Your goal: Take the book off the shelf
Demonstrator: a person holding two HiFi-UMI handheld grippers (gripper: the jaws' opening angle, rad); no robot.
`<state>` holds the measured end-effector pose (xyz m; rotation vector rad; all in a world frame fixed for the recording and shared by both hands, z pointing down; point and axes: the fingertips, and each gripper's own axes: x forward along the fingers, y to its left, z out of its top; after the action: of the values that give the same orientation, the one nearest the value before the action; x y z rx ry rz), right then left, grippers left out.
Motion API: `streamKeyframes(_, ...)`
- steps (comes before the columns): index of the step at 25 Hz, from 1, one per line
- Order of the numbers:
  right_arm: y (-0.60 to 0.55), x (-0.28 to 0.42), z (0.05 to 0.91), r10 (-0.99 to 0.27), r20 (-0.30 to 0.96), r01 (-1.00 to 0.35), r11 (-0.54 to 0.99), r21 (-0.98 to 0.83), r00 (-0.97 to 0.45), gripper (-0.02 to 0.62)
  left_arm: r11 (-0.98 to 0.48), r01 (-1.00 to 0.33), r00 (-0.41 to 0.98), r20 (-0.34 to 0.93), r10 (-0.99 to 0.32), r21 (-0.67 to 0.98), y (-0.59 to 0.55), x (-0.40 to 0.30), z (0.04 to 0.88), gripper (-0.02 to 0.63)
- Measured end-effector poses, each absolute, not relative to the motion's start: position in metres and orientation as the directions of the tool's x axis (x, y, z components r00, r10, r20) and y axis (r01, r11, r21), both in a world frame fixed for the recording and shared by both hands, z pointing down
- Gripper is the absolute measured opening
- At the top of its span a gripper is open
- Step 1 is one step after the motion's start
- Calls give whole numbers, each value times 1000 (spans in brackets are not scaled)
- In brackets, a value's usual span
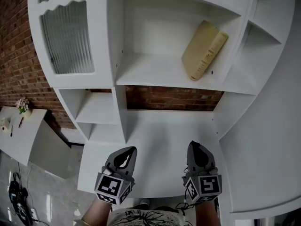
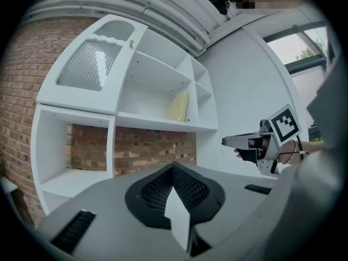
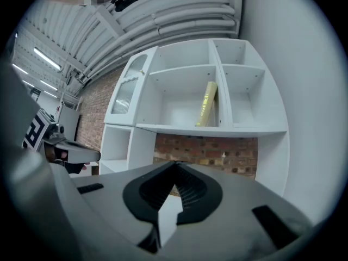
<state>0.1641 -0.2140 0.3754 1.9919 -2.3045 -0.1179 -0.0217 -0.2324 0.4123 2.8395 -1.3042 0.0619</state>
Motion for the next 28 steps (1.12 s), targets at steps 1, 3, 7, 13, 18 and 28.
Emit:
streamKeyframes(1,-221,166,370,-990,18,-982,138,126,-137,2,-660,-751,659,38,-751,-6,-239,-18,408,0)
streamKeyframes(3,-233,169,360,-991,15,-980,131,147,-130,2,-666,-746,665,29,-746,-28,-249,-12,399,0)
streamKeyframes(7,-262,171,337,-991,-13,-978,129,163,-133,2,-644,-760,647,-9,-762,-88,-269,-7,372,0)
streamKeyframes(13,-313,188,296,-987,-45,-970,140,199,-151,146,-635,-769,638,-48,-768,-71,-281,4,358,0)
streamKeyframes(18,-353,202,253,-986,-77,-974,130,185,-146,289,-616,-784,620,-42,-784,-74,-291,11,355,2)
streamKeyframes(28,-431,216,210,-994,-38,-991,96,90,-100,430,-608,-789,613,-45,-789,-88,-303,30,353,2)
